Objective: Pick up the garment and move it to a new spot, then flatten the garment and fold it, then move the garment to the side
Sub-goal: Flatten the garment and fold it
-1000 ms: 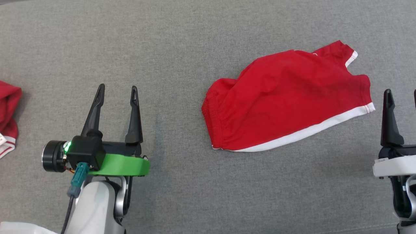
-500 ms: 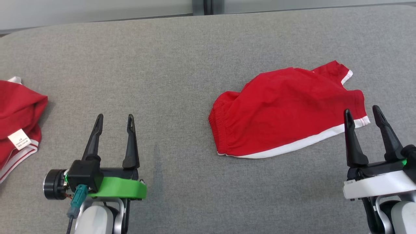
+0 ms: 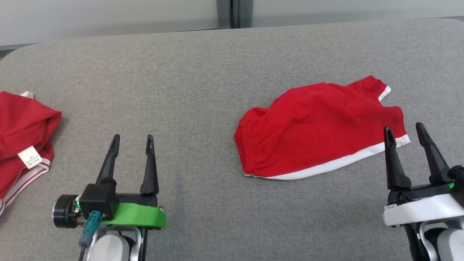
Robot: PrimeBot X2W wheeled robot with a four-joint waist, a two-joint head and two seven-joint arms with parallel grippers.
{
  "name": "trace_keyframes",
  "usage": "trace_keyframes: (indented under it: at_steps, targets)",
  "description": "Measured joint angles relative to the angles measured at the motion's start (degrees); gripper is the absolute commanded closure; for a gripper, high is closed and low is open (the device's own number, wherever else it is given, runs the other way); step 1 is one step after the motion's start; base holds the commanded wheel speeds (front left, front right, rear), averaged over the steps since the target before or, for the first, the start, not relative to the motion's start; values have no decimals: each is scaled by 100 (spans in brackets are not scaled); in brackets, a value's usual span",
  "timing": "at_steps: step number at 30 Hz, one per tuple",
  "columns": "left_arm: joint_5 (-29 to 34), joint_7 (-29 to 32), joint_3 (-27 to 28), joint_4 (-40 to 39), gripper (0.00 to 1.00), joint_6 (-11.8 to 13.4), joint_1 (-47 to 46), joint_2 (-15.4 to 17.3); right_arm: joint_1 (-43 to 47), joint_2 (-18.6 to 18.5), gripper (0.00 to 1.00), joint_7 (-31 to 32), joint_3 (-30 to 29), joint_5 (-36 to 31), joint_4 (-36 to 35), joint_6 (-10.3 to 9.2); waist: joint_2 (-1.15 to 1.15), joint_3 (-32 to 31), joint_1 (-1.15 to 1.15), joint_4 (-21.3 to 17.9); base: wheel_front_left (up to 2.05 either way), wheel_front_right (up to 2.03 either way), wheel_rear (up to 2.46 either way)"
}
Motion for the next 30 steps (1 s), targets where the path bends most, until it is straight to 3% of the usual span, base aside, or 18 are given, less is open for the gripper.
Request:
trace_keyframes:
  at_steps: [9,19,24,30]
  targets:
    - [-33,31,-300,-15,0,-141,-54,-10,2,-4,0,25,-36,24,-22,0,0,4,0,24,0,0,0]
    - [-367,680,-1842,564,0,-689,-571,-145,-95,-21,0,48,-13,36,-55,0,0,358,0,11,0,0,0]
    - [-816,833,-2587,1199,0,-759,-818,-151,-205,-21,0,23,24,79,27,0,0,564,0,-75,0,0,0]
    - [-1241,622,-3002,1879,0,-677,-1263,-148,-324,-67,0,-35,34,136,214,0,0,759,0,-204,0,0,0]
